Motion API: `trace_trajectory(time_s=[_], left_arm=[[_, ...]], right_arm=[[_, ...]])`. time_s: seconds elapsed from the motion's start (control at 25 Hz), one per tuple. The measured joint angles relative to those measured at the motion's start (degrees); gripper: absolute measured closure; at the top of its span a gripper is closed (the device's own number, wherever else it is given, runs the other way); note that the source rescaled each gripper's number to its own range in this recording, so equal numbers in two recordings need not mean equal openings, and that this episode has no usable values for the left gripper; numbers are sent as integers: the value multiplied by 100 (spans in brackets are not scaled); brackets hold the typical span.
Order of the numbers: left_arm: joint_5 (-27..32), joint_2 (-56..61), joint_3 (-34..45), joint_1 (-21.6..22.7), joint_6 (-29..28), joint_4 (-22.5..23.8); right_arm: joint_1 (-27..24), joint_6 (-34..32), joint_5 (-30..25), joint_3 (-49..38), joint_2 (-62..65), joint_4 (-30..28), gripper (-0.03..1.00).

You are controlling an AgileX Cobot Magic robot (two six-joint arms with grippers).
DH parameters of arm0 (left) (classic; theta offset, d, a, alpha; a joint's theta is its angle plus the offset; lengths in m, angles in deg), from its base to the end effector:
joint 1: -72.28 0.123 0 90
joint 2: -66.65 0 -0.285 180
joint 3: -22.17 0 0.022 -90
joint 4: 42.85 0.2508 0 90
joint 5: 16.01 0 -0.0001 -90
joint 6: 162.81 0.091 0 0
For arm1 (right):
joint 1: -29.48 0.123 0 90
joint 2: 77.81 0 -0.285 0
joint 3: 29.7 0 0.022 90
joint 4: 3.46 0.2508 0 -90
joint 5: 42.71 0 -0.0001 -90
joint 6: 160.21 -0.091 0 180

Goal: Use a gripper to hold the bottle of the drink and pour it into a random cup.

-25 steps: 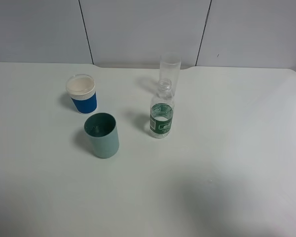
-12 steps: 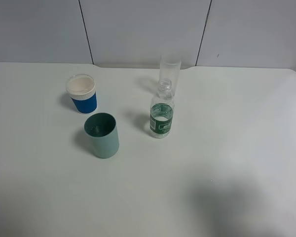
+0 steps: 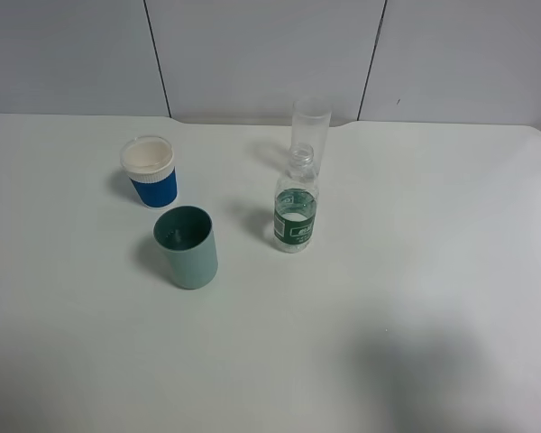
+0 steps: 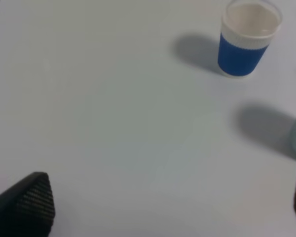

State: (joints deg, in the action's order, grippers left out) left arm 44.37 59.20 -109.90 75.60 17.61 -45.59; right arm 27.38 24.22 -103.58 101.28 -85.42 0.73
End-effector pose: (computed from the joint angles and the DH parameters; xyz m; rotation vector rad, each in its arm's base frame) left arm -0.0066 -0.0042 0.2810 -0.0486 2.0189 -0.0156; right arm -0.0044 0.0060 0.2751 -0.0449 2.0481 0.0167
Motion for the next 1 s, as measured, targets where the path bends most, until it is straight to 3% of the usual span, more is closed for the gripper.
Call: trace_trajectory(time_s=[1.0], left_arm=[[0, 0, 0, 0, 0, 0]], right_arm=[[0, 0, 0, 0, 0, -4, 6]])
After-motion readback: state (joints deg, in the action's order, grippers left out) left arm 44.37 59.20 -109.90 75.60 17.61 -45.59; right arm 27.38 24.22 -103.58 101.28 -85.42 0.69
